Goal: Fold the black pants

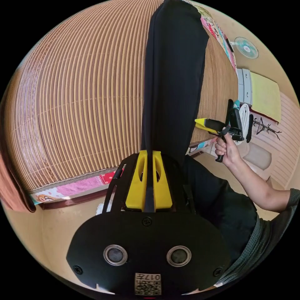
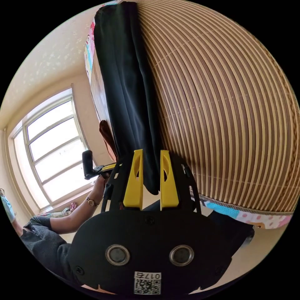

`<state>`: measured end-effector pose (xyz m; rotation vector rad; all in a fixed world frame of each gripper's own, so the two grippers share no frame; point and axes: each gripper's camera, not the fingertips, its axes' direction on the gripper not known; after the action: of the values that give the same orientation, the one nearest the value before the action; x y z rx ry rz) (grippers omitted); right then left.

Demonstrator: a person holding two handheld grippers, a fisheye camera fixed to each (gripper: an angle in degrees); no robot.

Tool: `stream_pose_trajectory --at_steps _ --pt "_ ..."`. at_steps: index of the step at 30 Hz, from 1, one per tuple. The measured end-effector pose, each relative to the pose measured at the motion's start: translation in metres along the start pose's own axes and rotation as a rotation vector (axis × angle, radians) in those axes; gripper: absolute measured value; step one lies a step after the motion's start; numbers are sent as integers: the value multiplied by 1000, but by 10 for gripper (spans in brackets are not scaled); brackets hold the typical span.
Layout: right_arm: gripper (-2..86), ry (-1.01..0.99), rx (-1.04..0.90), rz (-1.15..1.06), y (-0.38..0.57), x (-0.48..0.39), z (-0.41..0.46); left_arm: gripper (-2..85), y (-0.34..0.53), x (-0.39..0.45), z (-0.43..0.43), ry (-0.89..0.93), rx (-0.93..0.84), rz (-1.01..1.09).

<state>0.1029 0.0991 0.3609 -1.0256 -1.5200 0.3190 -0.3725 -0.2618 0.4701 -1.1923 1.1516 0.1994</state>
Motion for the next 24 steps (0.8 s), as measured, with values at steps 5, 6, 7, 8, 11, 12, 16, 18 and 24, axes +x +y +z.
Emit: stream_pose_trajectory --at_steps 5,6,7,8,11,12,16,18,24 --pt "82 203 199 -81 29 -39 -17 7 -15 12 -2 -16 -33 37" --pt "82 209 181 -124 29 -47 -12 7 -18 14 -4 -11 -35 29" --pt "83 205 157 -141 27 -49 -7 7 -20 16 -5 -5 -39 14" --pt "84 197 87 -158 19 -51 6 7 -22 18 -6 -3 -42 7" --pt "79 159 -24 -155 -2 -47 29 8 -27 26 -9 -1 -45 -9" --pt "70 157 -23 -154 -6 -47 28 8 -29 29 -10 -1 -48 -11" --pt "33 28 -30 -188 -6 -53 5 7 -33 37 -20 123 -71 0" --pt "25 42 52 -229 19 -65 -26 6 -29 46 -30 218 -49 59" --pt "21 93 92 -198 46 -56 -42 9 -2 57 -28 257 61 92"
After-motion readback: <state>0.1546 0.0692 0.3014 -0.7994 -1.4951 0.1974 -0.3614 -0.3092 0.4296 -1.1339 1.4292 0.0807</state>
